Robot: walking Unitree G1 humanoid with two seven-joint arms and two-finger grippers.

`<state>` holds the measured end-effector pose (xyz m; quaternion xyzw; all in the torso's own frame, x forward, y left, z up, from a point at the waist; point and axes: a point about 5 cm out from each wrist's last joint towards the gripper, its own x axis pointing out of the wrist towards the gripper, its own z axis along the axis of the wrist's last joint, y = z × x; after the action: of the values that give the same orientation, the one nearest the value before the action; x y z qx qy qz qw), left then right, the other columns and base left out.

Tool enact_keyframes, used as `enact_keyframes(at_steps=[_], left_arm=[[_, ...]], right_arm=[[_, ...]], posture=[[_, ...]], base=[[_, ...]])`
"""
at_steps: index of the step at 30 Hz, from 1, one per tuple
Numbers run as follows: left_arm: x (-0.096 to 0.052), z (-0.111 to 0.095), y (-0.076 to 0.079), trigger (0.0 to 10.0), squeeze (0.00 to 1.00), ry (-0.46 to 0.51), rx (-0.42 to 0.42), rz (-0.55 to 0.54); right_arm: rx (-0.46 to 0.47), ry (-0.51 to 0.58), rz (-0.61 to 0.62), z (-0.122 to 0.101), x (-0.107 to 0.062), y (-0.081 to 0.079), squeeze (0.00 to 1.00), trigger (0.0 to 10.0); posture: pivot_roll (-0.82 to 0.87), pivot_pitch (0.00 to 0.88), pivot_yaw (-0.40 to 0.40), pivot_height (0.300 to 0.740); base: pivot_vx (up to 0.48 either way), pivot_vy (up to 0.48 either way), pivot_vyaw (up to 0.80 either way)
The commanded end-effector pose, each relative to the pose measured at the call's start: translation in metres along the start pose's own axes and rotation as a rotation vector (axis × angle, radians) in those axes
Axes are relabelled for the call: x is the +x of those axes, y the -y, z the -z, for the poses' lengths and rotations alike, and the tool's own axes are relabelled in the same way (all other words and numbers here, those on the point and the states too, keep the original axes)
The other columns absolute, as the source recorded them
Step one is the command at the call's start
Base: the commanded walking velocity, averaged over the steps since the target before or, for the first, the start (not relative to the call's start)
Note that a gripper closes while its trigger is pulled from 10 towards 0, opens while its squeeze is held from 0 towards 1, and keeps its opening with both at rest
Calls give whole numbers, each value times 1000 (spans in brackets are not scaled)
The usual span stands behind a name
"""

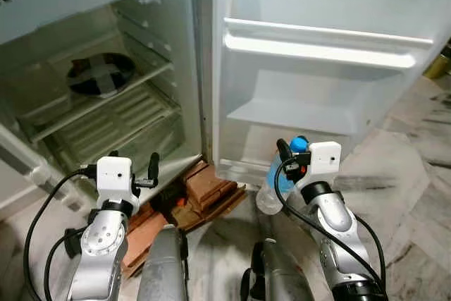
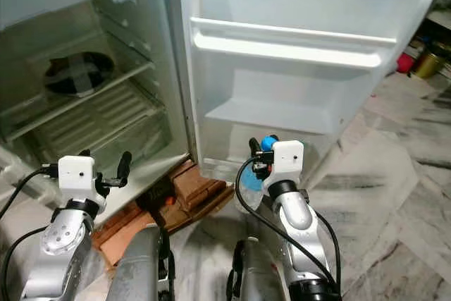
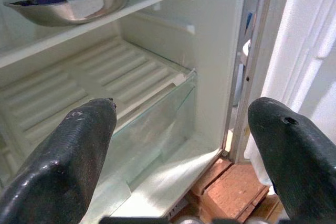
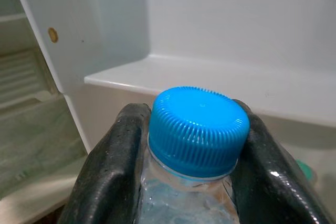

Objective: Restocking fridge

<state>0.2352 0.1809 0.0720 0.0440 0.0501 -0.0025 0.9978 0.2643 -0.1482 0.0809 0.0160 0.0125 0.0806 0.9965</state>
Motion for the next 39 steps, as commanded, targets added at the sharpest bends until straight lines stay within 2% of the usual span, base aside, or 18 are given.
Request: enact_keyframes(at_steps=[1,14,19,31,39], left_arm=[[0,-1,0,10000,0,-5,10,-2],[0,-1,1,10000,0,-5,16,4],[0,-2,3,10000,0,4,-3,30],[2,-8,0,10000,0,26,7,18],[5,-12,4,10000,0,42,-8,51]], right_arm=[[-4,15,-2,-3,1,0,0,10000],[-16,25,-16,-5,3,-1,0,10000],[-19,28,-19,-6,4,-1,0,10000],[-58,48,-24,-9,6,-3,0,10000],[-198,161,-52,-32,18,-8,0,10000]], posture=[[58,138,-20,653],[59,142,-21,569],[60,145,-24,569],[65,167,-21,569],[56,174,-13,569]], base=[[0,0,0],[0,0,0],[0,0,0],[0,0,0],[0,0,0]])
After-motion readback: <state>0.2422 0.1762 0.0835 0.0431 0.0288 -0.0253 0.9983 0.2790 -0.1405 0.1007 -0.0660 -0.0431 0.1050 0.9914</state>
